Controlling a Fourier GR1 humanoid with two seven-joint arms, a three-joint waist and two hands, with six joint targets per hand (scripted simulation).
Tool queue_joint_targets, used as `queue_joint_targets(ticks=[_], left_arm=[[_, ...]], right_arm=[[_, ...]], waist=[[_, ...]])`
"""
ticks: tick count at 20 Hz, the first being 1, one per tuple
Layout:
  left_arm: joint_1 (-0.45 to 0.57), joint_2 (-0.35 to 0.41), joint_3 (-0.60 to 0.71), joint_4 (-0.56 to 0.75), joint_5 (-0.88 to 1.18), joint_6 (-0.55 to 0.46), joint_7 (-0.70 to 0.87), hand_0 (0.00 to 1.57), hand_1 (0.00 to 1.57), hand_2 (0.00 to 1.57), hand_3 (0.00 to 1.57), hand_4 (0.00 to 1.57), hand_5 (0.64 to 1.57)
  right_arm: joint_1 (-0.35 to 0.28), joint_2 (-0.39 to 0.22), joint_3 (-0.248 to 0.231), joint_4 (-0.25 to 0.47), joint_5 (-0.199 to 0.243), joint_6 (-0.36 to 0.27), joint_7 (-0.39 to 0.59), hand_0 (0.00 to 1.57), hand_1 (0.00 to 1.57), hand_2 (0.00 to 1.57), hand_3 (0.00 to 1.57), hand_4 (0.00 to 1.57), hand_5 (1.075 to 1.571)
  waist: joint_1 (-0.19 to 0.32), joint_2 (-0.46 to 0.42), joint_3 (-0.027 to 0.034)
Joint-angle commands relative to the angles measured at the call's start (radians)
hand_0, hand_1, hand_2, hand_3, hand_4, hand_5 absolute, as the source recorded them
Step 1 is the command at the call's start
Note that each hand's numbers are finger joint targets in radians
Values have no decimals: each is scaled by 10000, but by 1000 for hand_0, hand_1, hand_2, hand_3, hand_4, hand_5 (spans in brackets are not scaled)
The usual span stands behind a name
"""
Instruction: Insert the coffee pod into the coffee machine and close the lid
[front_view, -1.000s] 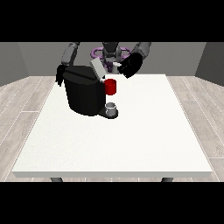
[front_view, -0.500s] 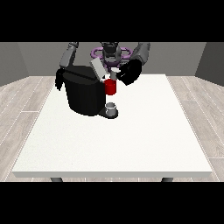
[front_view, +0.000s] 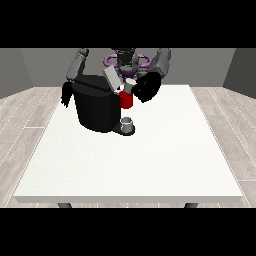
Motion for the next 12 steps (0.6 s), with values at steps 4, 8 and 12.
queue_joint_targets(ticks=[4,8,12], left_arm=[[-70,342,-197,314,-324,164,-409,1483,1483,1496,1399,705,1571],[-508,367,-43,335,-157,84,-8,1485,1485,1480,1368,634,1571],[-940,172,-127,172,-251,355,348,1431,1431,1448,1395,596,1571]], right_arm=[[-494,-295,-213,158,-123,158,98,0,0,0,0,250,1571],[-553,-317,-243,596,-37,138,-45,0,0,0,0,240,1571],[-897,-69,-367,1003,-198,109,-238,0,0,0,0,326,1571]], waist=[[-117,453,-8],[-74,328,-7],[-35,492,-3]])
